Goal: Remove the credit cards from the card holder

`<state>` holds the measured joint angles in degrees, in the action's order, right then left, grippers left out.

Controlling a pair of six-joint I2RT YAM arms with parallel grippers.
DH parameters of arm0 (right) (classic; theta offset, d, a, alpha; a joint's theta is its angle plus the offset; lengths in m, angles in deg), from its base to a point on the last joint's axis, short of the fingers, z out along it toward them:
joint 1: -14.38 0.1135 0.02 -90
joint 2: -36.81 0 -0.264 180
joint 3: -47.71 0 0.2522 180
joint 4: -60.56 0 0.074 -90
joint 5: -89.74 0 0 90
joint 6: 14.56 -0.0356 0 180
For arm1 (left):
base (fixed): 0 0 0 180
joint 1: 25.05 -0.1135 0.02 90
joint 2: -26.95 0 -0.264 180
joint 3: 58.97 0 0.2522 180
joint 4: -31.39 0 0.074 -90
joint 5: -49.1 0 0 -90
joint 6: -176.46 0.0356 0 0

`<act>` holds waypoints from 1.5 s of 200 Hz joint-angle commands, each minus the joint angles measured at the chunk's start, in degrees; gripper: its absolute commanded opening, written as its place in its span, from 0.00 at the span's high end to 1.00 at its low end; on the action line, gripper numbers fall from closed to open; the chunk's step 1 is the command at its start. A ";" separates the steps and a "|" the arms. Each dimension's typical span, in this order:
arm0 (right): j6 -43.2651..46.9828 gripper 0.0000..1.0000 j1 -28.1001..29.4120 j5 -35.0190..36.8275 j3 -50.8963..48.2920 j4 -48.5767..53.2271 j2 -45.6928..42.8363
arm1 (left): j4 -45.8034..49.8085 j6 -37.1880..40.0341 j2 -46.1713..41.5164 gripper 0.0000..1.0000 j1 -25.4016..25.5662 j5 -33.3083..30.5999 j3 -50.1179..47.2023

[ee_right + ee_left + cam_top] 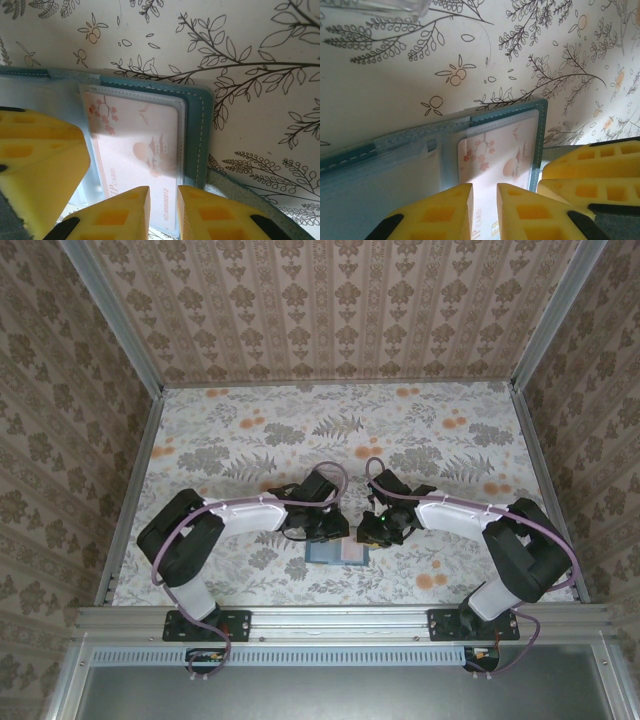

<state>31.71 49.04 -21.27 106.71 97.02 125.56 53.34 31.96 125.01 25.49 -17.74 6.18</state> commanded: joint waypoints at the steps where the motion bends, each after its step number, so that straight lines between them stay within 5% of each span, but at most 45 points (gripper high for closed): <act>1: -0.66 0.78 -0.37 -0.53 -0.10 0.24 -1.28 | -2.20 -1.40 0.88 0.79 -0.36 1.54 -0.84; 159: -3.55 0.76 -0.46 -7.16 -1.33 -9.21 2.31 | 6.41 3.40 1.95 0.74 0.11 -1.36 2.03; 222: -0.63 0.75 -0.46 -2.74 -2.33 -4.78 5.36 | 12.03 6.31 2.15 0.73 -0.02 -4.54 4.37; 300: -0.31 0.75 -0.46 -3.30 -2.31 -5.12 5.96 | 5.51 3.95 2.21 0.72 -0.27 -0.89 2.16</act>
<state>30.49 48.71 -26.43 105.62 89.04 129.56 62.26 37.11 126.01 25.49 -20.47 9.35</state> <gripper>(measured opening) 0.255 0.280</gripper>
